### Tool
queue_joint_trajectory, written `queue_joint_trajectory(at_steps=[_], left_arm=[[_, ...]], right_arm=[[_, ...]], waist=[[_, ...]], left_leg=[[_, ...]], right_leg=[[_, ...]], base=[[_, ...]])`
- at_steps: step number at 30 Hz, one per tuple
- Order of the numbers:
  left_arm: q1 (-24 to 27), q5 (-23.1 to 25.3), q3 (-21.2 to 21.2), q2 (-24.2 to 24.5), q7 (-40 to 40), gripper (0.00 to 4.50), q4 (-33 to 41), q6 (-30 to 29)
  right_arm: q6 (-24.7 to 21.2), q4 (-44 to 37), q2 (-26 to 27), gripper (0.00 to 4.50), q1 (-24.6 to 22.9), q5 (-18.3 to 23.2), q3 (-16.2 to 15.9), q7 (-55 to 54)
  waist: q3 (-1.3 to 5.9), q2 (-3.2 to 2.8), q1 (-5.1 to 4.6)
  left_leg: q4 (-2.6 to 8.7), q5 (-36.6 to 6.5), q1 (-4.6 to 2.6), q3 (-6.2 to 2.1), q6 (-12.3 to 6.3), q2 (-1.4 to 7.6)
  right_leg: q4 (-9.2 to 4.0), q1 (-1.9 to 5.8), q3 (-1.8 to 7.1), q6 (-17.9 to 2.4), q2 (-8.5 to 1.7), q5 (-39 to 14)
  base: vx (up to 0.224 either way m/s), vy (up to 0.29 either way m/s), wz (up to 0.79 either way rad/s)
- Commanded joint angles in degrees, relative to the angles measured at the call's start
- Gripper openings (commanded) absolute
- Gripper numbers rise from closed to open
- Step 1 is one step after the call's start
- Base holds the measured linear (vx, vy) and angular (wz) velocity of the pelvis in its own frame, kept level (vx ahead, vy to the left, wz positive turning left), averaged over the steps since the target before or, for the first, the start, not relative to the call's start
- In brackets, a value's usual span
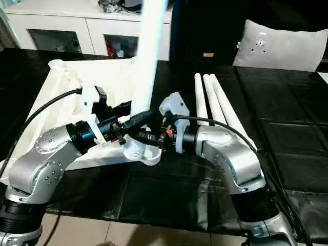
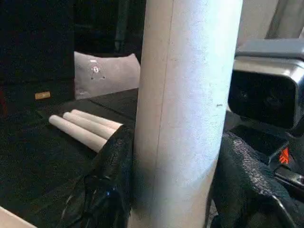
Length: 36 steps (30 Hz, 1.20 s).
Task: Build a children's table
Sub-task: Pick table leg
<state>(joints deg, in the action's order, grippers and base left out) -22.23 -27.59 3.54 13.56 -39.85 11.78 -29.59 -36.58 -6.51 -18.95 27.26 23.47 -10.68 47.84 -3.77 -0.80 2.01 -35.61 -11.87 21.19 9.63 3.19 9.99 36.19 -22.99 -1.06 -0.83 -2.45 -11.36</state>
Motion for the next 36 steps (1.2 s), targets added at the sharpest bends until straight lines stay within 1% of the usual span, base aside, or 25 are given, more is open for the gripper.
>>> queue_joint_trajectory(at_steps=[1, 4, 6, 8, 9, 10, 11, 12, 13, 14, 15, 17, 18, 19, 20, 21, 24, 25, 26, 27, 28, 29, 32, 35, 36], left_arm=[[-0.1, -2.1, 0.4, -1.1, 1.6, 1.93, 1.4, -2.5], [-0.9, -1.9, 0.0, -1.4, 3.9, 1.93, 0.9, -4.8], [-2.4, -2.7, -1.6, -2.7, 6.4, 1.93, 0.3, -6.4], [-2.9, -3.0, -2.2, -3.1, 7.0, 1.93, 0.1, -6.6], [-3.3, -3.3, -2.6, -3.4, 7.8, 1.93, 0.0, -7.3], [-3.6, -3.3, -3.0, -3.6, 8.5, 1.93, -0.1, -7.9], [-4.0, -3.3, -3.3, -3.7, 9.1, 1.93, -0.2, -8.4], [-4.1, -3.3, -3.4, -3.8, 9.4, 1.93, -0.3, -8.7], [-4.9, -2.9, -4.0, -3.9, 11.0, 1.93, -0.9, -9.6], [-5.1, -2.6, -4.1, -3.8, 11.4, 1.93, -1.2, -9.8], [-5.5, -2.5, -4.7, -4.0, 12.5, 1.93, -1.6, -10.4], [-6.1, -2.5, -5.7, -4.4, 13.9, 1.93, -2.1, -11.4], [-6.9, -2.8, -6.8, -4.9, 15.1, 1.93, -2.9, -12.0], [-7.2, -3.1, -7.3, -5.0, 15.6, 1.91, -3.2, -12.3], [-7.4, -3.3, -7.6, -5.1, 15.8, 1.91, -3.4, -12.5], [-8.1, -4.3, -8.5, -5.4, 16.5, 1.9, -3.9, -13.4], [-9.6, -6.4, -10.6, -5.9, 17.9, 1.9, -5.2, -15.1], [-9.9, -6.8, -11.0, -6.0, 18.1, 1.9, -5.4, -15.4], [-10.7, -8.2, -12.4, -6.4, 19.1, 1.9, -6.2, -16.9], [-11.2, -9.0, -13.1, -6.6, 19.5, 1.9, -6.5, -17.6], [-11.4, -9.5, -13.5, -6.7, 19.7, 1.9, -6.7, -17.9], [-11.4, -9.5, -13.5, -6.7, 19.7, 1.9, -6.7, -17.9], [-12.9, -13.2, -16.1, -7.6, 20.0, 1.9, -6.8, -19.7], [-13.2, -13.6, -16.0, -7.3, 19.6, 1.9, -6.5, -20.5], [-13.2, -13.8, -15.6, -6.9, 19.0, 1.9, -6.2, -20.9]], right_arm=[[0.7, -1.6, 0.2, 1.82, 0.8, -0.2, -0.6, -0.3], [1.2, -1.3, 0.4, 1.82, 1.0, -0.7, -0.3, -0.9], [1.7, -1.0, 0.7, 1.82, 1.4, -1.2, 0.2, -2.0], [1.7, -0.9, 0.8, 1.82, 1.6, -1.3, 0.3, -2.3], [1.7, -0.8, 0.8, 1.82, 1.7, -1.3, 0.4, -2.5], [1.5, -0.7, 0.9, 1.82, 1.8, -1.3, 0.6, -2.7], [1.3, -0.5, 1.1, 1.82, 2.0, -1.2, 0.8, -3.1], [1.2, -0.4, 1.2, 1.82, 2.0, -1.2, 0.9, -3.3], [0.8, 0.1, 1.7, 1.82, 2.3, -0.7, 1.8, -4.4], [0.6, 0.4, 2.0, 2.17, 2.4, -0.5, 2.1, -4.7], [0.7, 0.5, 2.2, 2.17, 2.4, -0.3, 2.5, -5.0], [0.8, 0.7, 2.5, 2.55, 2.5, -0.1, 3.1, -5.3], [0.8, 0.8, 2.8, 2.6, 2.6, 0.5, 4.0, -5.6], [0.7, 0.8, 2.9, 2.75, 2.6, 0.9, 4.5, -5.7], [0.8, 0.8, 3.0, 2.75, 2.6, 1.1, 4.8, -5.8], [0.6, 0.9, 3.3, 2.85, 2.6, 2.0, 6.0, -6.1], [-1.3, 1.2, 3.7, 3.1, 3.0, 5.4, 9.7, -6.8], [-1.6, 1.2, 3.6, 3.19, 3.0, 5.9, 10.2, -6.7], [-3.3, 1.3, 3.7, 3.27, 3.2, 8.4, 12.5, -7.1], [-4.3, 1.4, 3.8, 3.27, 3.4, 9.9, 13.9, -7.4], [-5.0, 1.7, 3.9, 3.47, 3.6, 11.2, 15.3, -7.8], [-5.0, 1.7, 3.9, 3.57, 3.6, 11.2, 15.3, -7.8], [-7.1, 2.1, 4.1, 3.7, 4.1, 14.6, 18.9, -8.6], [-7.4, 1.9, 3.6, 4.0, 4.1, 14.4, 18.6, -8.3], [-7.3, 1.9, 3.0, 4.08, 4.0, 13.6, 17.8, -8.0]], waist=[[4.25, 0.69, 0.09], [4.23, 0.55, 0.07], [4.22, 0.49, 0.06], [4.25, 0.61, 0.12], [4.3, 0.44, 0.14], [4.3, 0.5, 0.1], [4.34, 0.37, 0.17], [4.34, 0.43, 0.12], [4.36, 0.44, 0.07], [4.34, 0.43, 0.09], [4.37, 0.46, 0.09], [4.38, 0.38, 0.11], [4.34, 0.43, 0.07], [4.37, 0.33, 0.11], [4.4, 0.42, 0.08], [4.41, 0.48, 0.07], [4.48, 0.43, 0.18], [4.51, 0.34, 0.25], [4.52, 0.36, 0.36], [4.54, 0.31, 0.45], [4.57, 0.35, 0.6], [4.54, 0.42, 0.69], [4.59, 0.5, 0.8], [4.54, 0.52, 0.9], [4.52, 0.75, 0.83]], left_leg=[[3.58, -3.8, -0.16, -0.5, -1.23, 2.16], [3.58, -3.9, -0.22, -0.49, -1.31, 2.16], [3.53, -4.0, -0.19, -0.47, -1.14, 2.08], [3.54, -3.9, -0.15, -0.54, -1.23, 2.04], [3.52, -3.7, -0.19, -0.56, -1.19, 2.06], [3.5, -3.6, -0.17, -0.56, -1.28, 2.04], [3.46, -3.2, -0.13, -0.59, -1.41, 2.02], [3.44, -3.1, -0.12, -0.55, -1.45, 2.0], [3.44, -2.9, -0.1, -0.54, -1.5, 2.0], [3.44, -2.9, -0.11, -0.56, -1.54, 1.96], [3.41, -3.1, -0.14, -0.54, -1.51, 1.92], [3.39, -3.0, -0.15, -0.59, -1.19, 1.97], [3.41, -3.0, -0.09, -0.53, -1.15, 1.94], [3.35, -3.2, -0.14, -0.54, -1.03, 1.85], [3.35, -3.2, -0.1, -0.55, -1.07, 1.81], [3.35, -3.1, -0.03, -0.57, -1.22, 1.8], [3.33, -2.6, -0.17, -0.54, -1.65, 1.79], [3.32, -2.2, -0.15, -0.58, -1.86, 1.78], [3.26, -2.3, -0.22, -0.48, -1.99, 1.72], [3.25, -2.3, -0.32, -0.49, -2.05, 1.75], [3.25, -1.9, -0.23, -0.54, -2.16, 1.76], [3.27, -1.7, -0.12, -0.54, -2.27, 1.75], [3.19, -1.4, -0.11, -0.44, -2.35, 1.62], [3.23, -1.5, -0.1, -0.45, -2.24, 1.68], [3.26, -1.4, -0.06, -0.43, -2.25, 1.71]], right_leg=[[-4.13, 3.34, 2.27, -11.5, -4.04, -7.7], [-4.2, 3.25, 2.26, -11.6, -3.97, -7.7], [-4.24, 3.3, 2.28, -11.6, -3.95, -7.9], [-4.3, 3.36, 2.26, -11.3, -3.96, -8.2], [-4.2, 3.35, 2.25, -11.4, -3.97, -8.0], [-4.24, 3.34, 2.23, -11.4, -3.92, -7.8], [-4.13, 3.4, 2.24, -11.6, -3.95, -7.0], [-4.14, 3.38, 2.24, -11.6, -3.89, -6.7], [-4.06, 3.41, 2.24, -11.8, -3.89, -6.2], [-4.15, 3.35, 2.2, -11.8, -3.87, -6.4], [-4.17, 3.39, 2.21, -11.8, -3.84, -6.6], [-4.17, 3.43, 2.17, -11.8, -3.87, -6.5], [-4.18, 3.49, 2.19, -11.8, -3.84, -6.4], [-4.18, 3.47, 2.19, -11.8, -3.81, -6.4], [-4.18, 3.53, 2.18, -11.7, -3.79, -6.5], [-4.19, 3.61, 2.19, -11.5, -3.78, -6.3], [-4.19, 3.53, 2.16, -11.7, -3.77, -5.8], [-4.08, 3.55, 2.13, -12.0, -3.76, -5.1], [-4.1, 3.52, 2.15, -12.3, -3.73, -4.9], [-4.08, 3.45, 2.15, -12.5, -3.7, -4.8], [-4.0, 3.54, 2.08, -12.7, -3.73, -4.4], [-4.07, 3.6, 2.06, -12.7, -3.81, -4.4], [-4.05, 3.63, 2.06, -12.8, -3.82, -4.7], [-4.17, 3.58, 2.0, -12.4, -3.81, -5.7], [-4.21, 3.62, 1.98, -12.1, -3.81, -5.8]], base=[[0.0, 0.0, 0.0], [0.0, 0.0, 0.0], [0.0, 0.0, 0.0], [0.0, 0.0, 0.0], [0.0, 0.0, 0.0], [0.0, 0.0, 0.0], [0.0, 0.0, 0.0], [0.0, 0.0, 0.0], [0.0, 0.0, 0.0], [0.0, 0.0, 0.0], [0.0, 0.0, 0.0], [0.0, 0.0, 0.0], [0.0, 0.0, 0.0], [0.0, 0.0, 0.0], [0.0, 0.0, 0.0], [0.0, 0.0, 0.0], [0.0, 0.0, 0.0], [0.0, 0.0, 0.0], [0.0, 0.0, 0.0], [0.0, 0.0, 0.0], [0.0, 0.0, 0.0], [0.0, 0.0, 0.0], [0.0, 0.0, 0.0], [0.0, 0.0, 0.0], [0.0, 0.0, 0.0]])
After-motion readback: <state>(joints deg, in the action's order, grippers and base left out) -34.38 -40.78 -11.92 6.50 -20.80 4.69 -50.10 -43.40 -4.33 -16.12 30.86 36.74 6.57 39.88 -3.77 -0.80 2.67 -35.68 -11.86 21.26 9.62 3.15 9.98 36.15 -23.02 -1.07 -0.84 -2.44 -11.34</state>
